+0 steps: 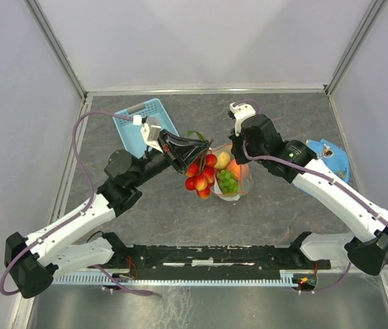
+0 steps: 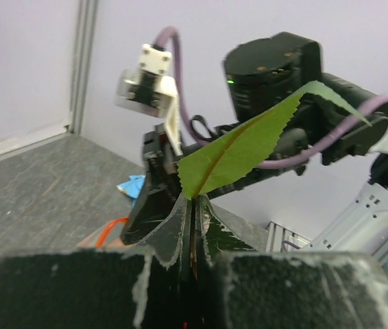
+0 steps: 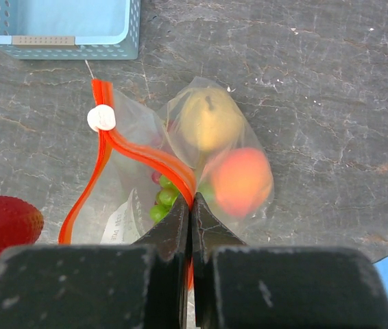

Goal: Place the food in the zip-top bag and seal the zipper
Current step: Place the fake fruit in the zipper food storage bag.

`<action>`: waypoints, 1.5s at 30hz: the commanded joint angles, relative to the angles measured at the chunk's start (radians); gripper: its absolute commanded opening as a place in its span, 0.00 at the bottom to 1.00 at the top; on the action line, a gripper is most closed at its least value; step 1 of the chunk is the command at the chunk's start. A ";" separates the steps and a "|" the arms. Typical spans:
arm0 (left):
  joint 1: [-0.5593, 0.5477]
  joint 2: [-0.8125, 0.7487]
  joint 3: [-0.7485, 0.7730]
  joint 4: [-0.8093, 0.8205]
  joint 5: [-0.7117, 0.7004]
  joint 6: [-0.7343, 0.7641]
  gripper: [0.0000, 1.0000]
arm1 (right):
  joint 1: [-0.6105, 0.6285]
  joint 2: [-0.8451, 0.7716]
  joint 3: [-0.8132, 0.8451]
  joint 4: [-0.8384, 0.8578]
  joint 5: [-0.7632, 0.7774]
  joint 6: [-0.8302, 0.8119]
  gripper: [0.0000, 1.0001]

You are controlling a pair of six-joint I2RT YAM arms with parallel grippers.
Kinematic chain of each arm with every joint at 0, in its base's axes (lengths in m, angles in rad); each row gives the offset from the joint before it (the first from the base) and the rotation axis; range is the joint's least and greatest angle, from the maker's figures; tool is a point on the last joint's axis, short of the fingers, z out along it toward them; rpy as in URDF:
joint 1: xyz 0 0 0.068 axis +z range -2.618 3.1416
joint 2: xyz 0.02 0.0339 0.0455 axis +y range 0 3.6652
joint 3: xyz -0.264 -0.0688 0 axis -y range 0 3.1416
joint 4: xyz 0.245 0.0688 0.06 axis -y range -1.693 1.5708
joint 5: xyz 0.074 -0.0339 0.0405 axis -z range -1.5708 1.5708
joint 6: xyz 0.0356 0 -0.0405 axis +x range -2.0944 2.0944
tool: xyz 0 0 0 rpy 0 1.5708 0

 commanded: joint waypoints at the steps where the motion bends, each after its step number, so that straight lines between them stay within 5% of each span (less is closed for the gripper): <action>1: -0.051 0.006 -0.020 0.214 0.017 0.070 0.03 | -0.002 -0.002 0.038 0.069 -0.022 0.037 0.04; 26: -0.165 0.301 -0.152 0.647 -0.107 0.080 0.03 | -0.002 -0.029 0.006 0.104 -0.075 0.087 0.04; 45: -0.155 0.356 -0.200 0.500 -0.169 0.308 0.03 | -0.002 -0.060 0.000 0.098 -0.060 0.079 0.04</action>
